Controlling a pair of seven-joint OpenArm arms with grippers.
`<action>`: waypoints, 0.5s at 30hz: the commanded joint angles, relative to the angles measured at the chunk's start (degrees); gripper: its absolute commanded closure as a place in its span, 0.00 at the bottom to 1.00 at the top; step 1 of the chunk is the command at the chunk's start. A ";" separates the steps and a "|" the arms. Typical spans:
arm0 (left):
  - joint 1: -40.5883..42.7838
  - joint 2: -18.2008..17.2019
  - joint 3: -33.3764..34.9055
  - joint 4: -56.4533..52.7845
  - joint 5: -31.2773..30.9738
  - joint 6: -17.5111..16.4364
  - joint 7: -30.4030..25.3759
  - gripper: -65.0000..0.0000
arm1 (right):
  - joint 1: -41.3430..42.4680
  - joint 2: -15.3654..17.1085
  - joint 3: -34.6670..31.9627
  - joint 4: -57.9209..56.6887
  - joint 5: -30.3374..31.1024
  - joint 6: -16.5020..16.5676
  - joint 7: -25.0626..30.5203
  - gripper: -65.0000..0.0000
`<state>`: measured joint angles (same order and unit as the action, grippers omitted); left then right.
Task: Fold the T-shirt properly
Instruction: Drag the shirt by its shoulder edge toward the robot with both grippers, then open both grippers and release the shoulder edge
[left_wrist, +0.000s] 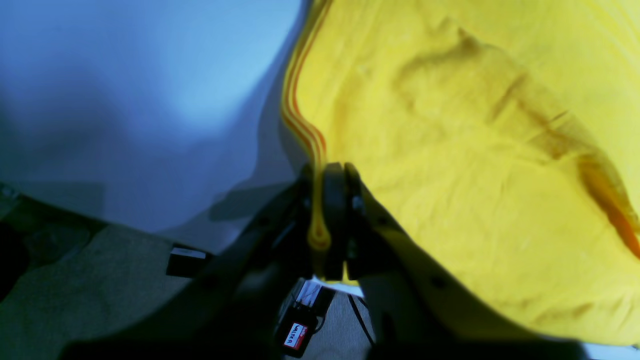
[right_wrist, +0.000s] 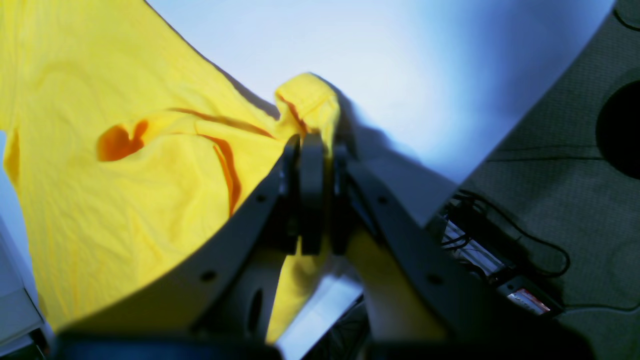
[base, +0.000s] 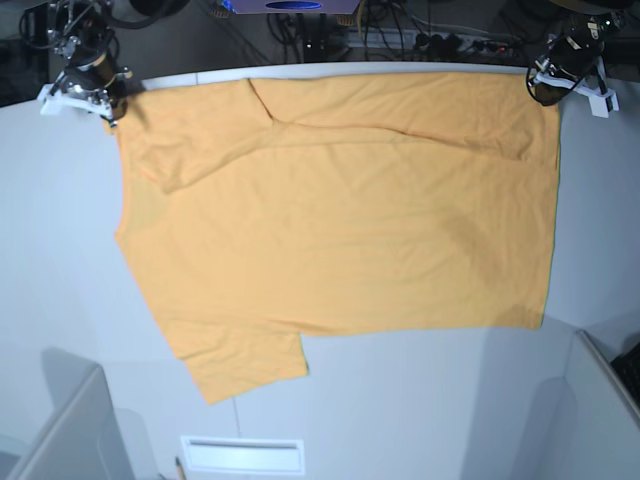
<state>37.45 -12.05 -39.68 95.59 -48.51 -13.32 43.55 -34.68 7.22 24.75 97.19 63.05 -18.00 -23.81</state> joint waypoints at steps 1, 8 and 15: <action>0.75 -0.65 -2.30 1.16 -0.68 -0.08 -0.78 1.00 | -1.32 0.29 0.17 0.26 -0.58 -1.56 -1.37 1.00; 0.22 -0.47 -9.59 1.16 -0.68 -0.08 -0.78 0.34 | -2.12 0.29 0.17 4.84 -0.58 -1.74 -1.11 0.45; -1.98 -0.56 -10.12 7.13 -0.68 0.00 3.70 0.19 | 0.52 0.73 5.27 9.58 -0.85 -5.08 -1.37 0.44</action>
<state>35.14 -11.77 -49.36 101.78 -48.53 -13.34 48.27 -34.48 7.31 29.71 105.49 61.87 -23.83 -25.98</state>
